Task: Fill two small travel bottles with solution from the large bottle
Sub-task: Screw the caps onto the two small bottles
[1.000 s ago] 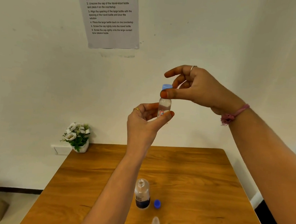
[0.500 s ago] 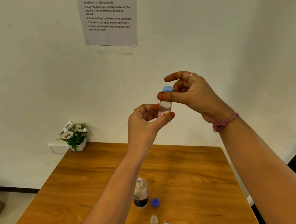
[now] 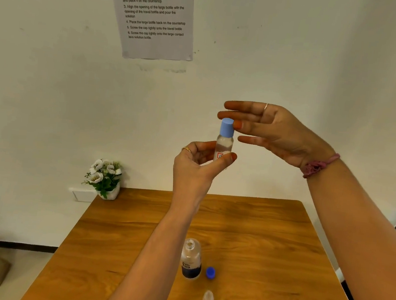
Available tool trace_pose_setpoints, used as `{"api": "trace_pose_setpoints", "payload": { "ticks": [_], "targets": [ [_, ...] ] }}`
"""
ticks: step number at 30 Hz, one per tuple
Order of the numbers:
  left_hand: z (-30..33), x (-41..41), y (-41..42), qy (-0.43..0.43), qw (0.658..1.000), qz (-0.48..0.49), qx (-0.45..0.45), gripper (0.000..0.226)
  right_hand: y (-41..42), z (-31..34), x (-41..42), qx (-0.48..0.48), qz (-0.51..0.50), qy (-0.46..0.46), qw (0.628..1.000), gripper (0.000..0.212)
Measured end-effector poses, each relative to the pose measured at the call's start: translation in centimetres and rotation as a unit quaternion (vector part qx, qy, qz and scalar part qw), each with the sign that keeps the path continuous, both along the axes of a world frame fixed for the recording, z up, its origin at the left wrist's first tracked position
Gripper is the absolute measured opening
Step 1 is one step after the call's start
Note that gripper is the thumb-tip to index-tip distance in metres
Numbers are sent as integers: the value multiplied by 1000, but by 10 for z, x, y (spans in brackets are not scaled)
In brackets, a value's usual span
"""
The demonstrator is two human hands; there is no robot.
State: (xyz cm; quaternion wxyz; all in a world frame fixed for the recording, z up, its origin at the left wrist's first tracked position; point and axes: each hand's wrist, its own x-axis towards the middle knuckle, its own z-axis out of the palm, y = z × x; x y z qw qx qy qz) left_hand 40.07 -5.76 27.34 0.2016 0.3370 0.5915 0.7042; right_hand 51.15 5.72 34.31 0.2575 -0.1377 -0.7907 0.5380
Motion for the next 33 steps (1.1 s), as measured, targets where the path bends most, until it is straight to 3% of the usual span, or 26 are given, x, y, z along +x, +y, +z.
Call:
{"api": "trace_pose_setpoints", "payload": {
  "ticks": [5,9,14,19,23,28,33],
  "targets": [
    [-1,-3,0,1,1000,-1,-2,34,-2,-6,-12,13,-46,34,998,42],
    [-2,-5,0,-6,1000,-3,5,33,3,-8,-11,-40,-2,34,999,51],
    [-3,-7,1,-6,1000,-4,-2,37,3,-9,-12,-14,64,-6,998,43],
    [-4,-4,2,-3,1000,-12,-10,39,2,-14,-21,24,-1,34,999,41],
    [-6,-5,2,-7,1000,-10,-14,37,7,-11,-13,21,48,23,998,47],
    [-7,-6,3,-1,1000,-16,-17,35,8,-12,-11,31,82,-30,996,37],
    [-9,-7,6,-20,999,-27,-14,34,2,-23,-19,-5,47,21,999,30]
  ]
}}
